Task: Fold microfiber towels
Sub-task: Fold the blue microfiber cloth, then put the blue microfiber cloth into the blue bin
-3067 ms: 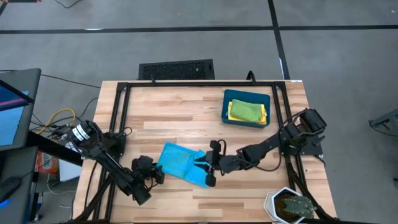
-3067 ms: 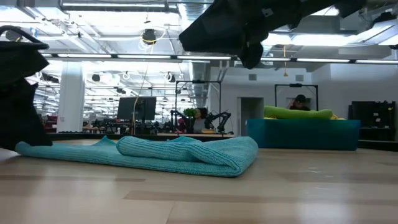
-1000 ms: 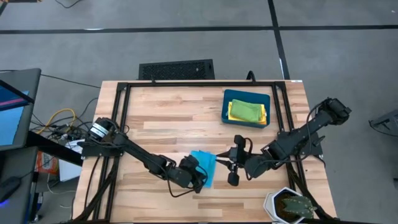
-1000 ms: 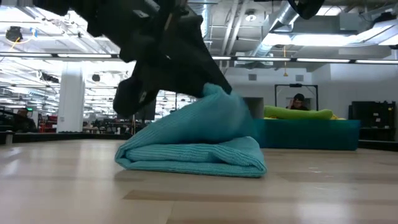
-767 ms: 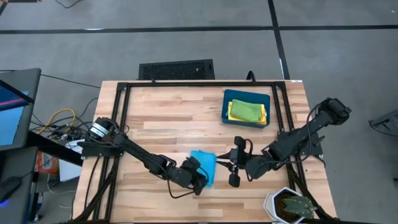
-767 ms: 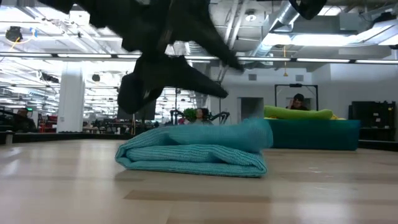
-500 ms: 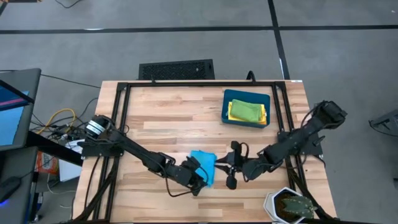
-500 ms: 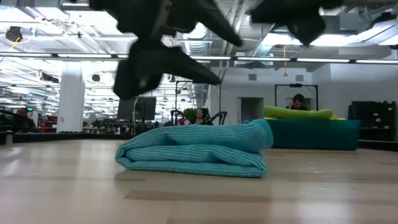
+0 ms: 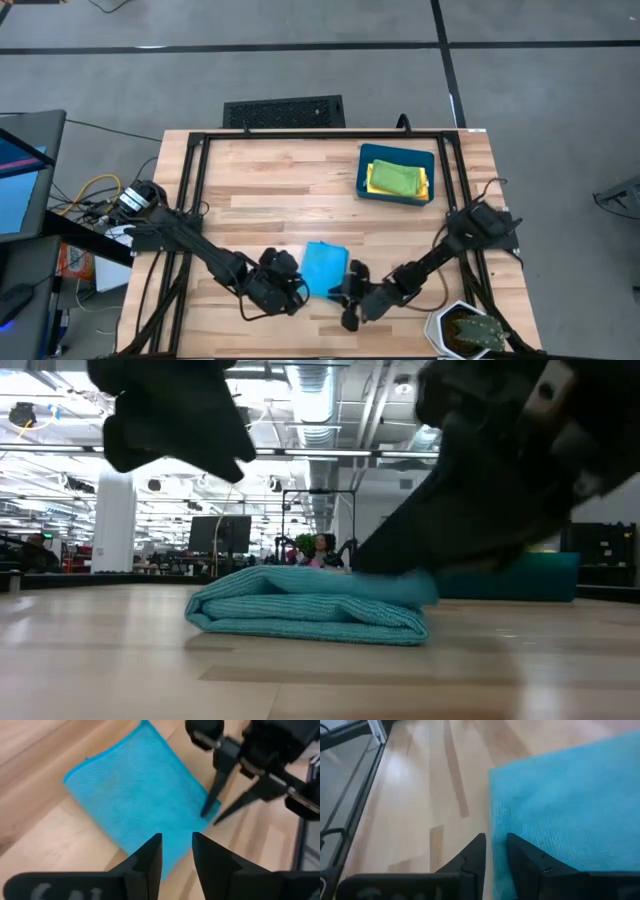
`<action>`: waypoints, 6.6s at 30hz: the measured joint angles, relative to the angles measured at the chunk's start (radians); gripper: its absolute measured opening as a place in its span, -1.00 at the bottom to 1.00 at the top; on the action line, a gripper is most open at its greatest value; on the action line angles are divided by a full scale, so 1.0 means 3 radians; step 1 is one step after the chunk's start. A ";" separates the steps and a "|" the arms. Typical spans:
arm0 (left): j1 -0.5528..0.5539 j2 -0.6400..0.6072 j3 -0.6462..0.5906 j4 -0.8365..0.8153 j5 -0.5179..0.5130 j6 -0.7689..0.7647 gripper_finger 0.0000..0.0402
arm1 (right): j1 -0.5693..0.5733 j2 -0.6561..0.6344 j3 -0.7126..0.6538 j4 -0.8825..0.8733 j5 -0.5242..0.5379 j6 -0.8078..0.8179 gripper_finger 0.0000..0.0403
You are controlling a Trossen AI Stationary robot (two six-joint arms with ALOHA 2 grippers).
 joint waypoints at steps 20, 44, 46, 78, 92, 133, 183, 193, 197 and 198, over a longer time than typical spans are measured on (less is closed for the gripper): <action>-0.0105 0.0354 -0.0681 0.1802 -0.0486 0.0359 -0.53 | 0.0041 -0.0218 0.0713 -0.1867 0.0923 0.0599 -0.49; -0.0111 0.0991 -0.0591 0.2141 -0.0211 0.0021 -0.54 | -0.0118 -0.1016 0.0516 -0.2454 -0.0317 0.2435 -0.27; -0.0113 0.0993 -0.0592 0.2191 -0.0241 0.0027 -0.54 | -0.0047 -0.1033 0.0527 -0.2502 -0.0340 0.2754 -0.14; -0.0108 0.0991 -0.0577 0.2327 -0.0245 -0.0201 -0.54 | -0.0416 -0.0179 0.0591 -0.2367 -0.0901 0.3753 0.21; -0.0076 0.0913 -0.0575 0.2413 0.0015 -0.0139 -0.53 | -0.0532 0.0050 0.0985 -0.2912 -0.0985 0.3447 -0.77; 0.0042 -0.0795 -0.0575 0.0564 -0.0521 0.0693 -0.53 | -0.2825 -0.2791 0.0369 -0.4208 0.0727 0.2667 -0.95; 0.0023 -0.0795 -0.0575 0.0371 -0.0414 0.0652 -0.53 | -0.1487 -0.3306 -0.0166 -0.4924 0.1174 0.3890 0.24; 0.0023 -0.0793 -0.0577 0.0316 -0.0519 0.0628 -0.53 | -0.1840 -0.2696 -0.0824 -0.4302 0.1022 0.3993 -0.07; 0.0023 -0.0793 -0.0578 0.0238 -0.0453 0.0579 -0.53 | -0.1840 -0.2330 -0.0974 -0.4060 0.0731 0.4230 -0.16; 0.0023 -0.0793 -0.0578 0.0238 -0.0448 0.0557 -0.53 | -0.1840 -0.2272 -0.0978 -0.4037 0.0690 0.4209 -0.17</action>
